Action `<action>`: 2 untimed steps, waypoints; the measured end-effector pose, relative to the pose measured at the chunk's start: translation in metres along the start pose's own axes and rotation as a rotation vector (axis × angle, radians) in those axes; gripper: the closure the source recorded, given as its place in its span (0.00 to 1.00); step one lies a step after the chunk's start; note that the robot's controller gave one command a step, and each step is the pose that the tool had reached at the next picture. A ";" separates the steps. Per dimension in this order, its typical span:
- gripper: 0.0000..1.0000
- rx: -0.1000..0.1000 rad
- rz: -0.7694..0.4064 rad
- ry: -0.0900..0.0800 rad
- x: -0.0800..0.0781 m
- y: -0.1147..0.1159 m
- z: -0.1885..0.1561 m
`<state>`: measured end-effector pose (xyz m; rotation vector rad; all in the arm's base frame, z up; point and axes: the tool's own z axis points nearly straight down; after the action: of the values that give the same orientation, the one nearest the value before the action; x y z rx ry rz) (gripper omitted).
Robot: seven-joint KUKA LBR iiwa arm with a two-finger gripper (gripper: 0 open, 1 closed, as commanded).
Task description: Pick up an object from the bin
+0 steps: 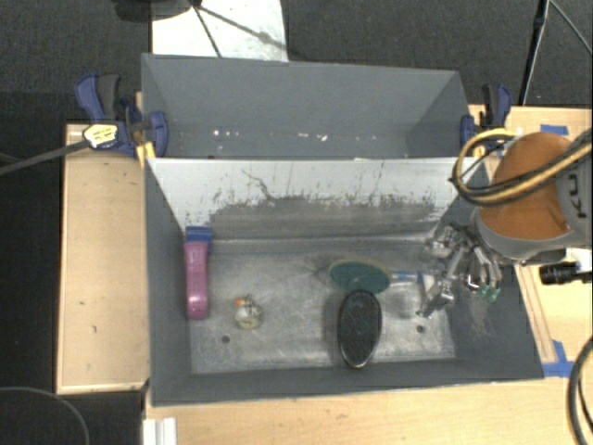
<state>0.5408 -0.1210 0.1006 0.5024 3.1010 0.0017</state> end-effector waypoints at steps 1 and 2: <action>0.00 -0.005 0.308 0.000 -0.007 0.012 0.029; 0.00 -0.002 0.301 -0.003 -0.007 0.014 0.028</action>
Offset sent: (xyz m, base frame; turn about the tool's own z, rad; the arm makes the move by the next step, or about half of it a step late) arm 0.0080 0.0058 -0.0306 0.3138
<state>0.5519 -0.1102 0.0728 0.9608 2.9881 0.0040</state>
